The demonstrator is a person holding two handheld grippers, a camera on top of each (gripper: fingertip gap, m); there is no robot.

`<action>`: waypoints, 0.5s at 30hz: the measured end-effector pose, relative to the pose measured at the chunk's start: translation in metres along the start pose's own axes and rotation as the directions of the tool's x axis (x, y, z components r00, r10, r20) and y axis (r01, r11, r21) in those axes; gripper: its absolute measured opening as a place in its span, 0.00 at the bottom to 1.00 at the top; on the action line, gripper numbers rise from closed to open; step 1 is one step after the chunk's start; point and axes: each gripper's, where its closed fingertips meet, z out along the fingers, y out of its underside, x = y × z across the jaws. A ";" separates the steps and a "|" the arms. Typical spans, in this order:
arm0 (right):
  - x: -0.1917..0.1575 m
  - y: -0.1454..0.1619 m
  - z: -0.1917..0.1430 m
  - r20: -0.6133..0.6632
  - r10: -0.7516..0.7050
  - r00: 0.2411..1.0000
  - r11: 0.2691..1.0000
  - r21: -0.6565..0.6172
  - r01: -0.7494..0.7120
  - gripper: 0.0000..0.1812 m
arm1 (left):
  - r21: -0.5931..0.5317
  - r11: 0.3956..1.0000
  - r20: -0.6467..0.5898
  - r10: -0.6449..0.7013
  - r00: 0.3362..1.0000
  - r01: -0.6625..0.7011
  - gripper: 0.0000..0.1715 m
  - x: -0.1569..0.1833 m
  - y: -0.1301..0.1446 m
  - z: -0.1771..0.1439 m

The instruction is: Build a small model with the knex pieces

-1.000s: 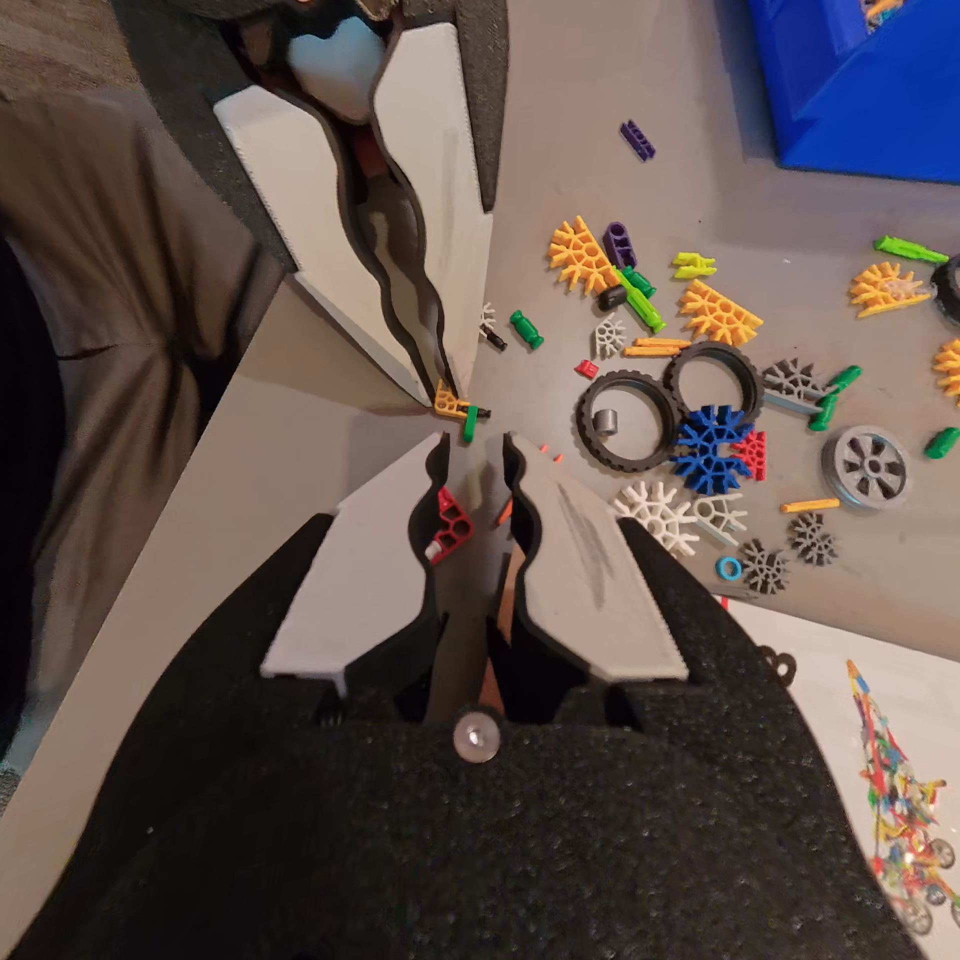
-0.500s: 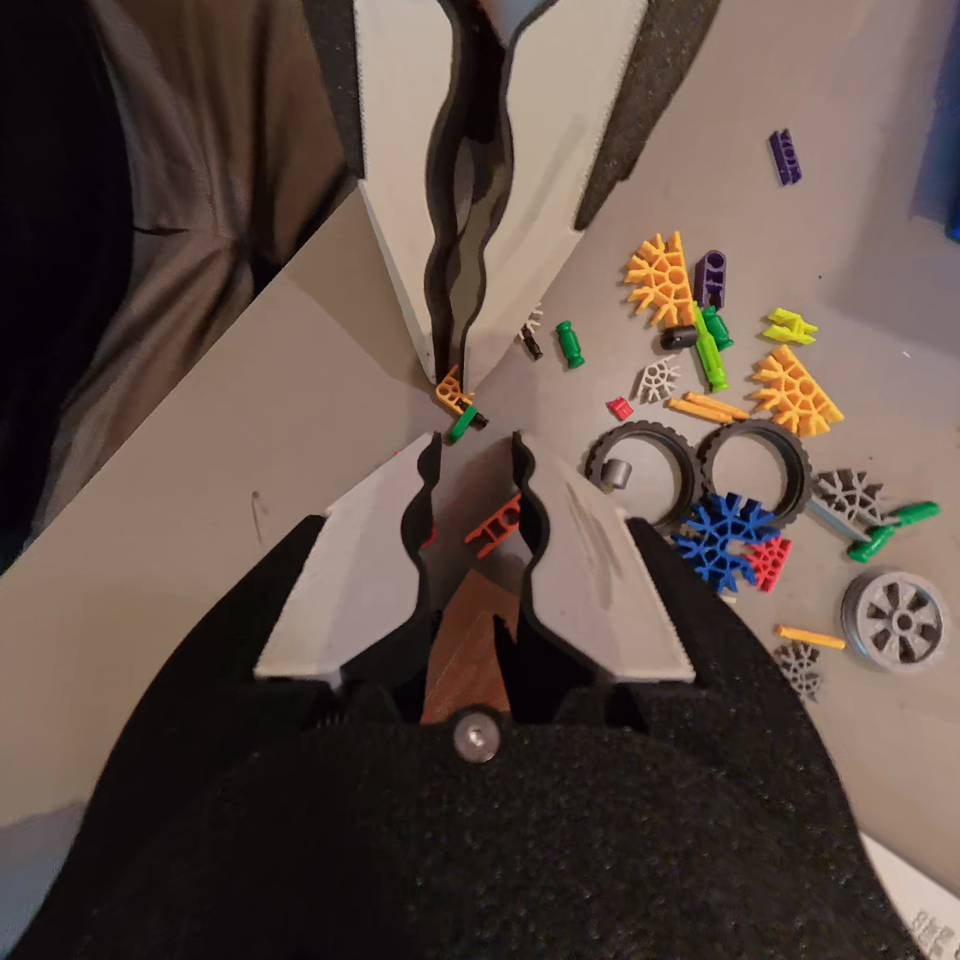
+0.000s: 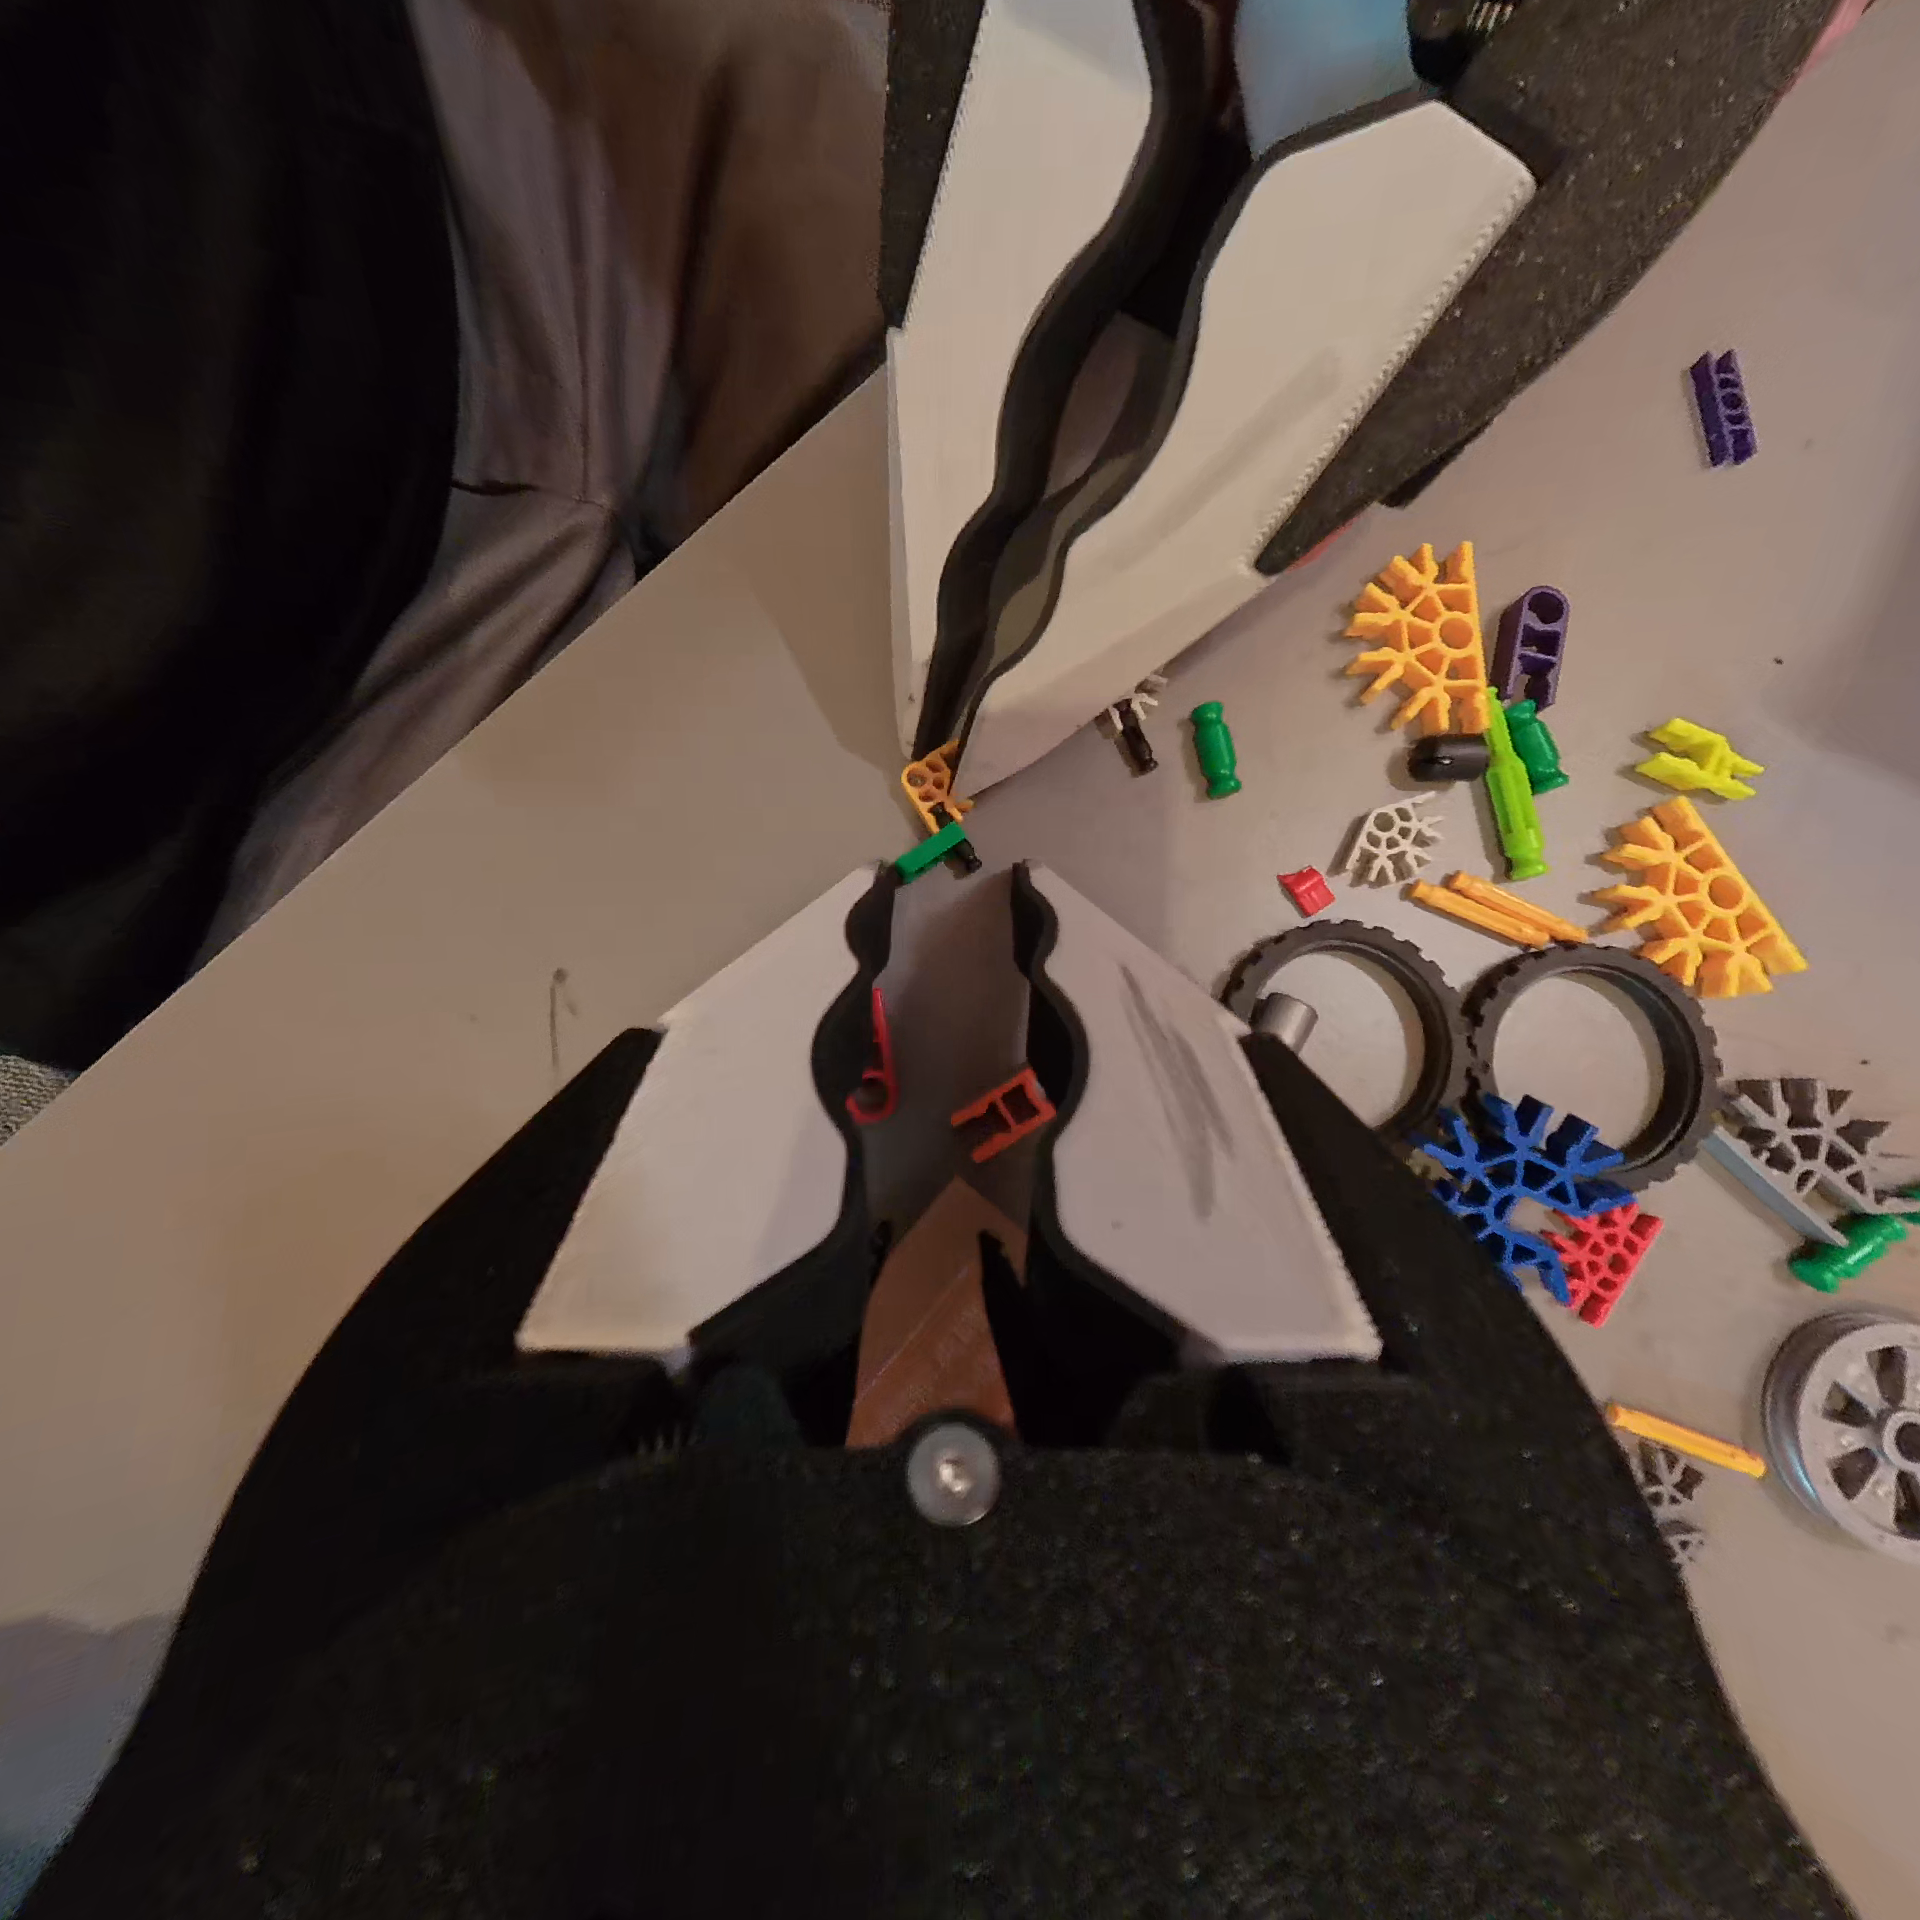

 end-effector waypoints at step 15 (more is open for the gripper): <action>-0.001 -0.002 0.002 -0.022 -0.061 0.998 0.998 0.002 0.061 0.09 | -0.003 1.000 -0.035 0.012 0.999 -0.012 0.03 -0.003 0.000 0.000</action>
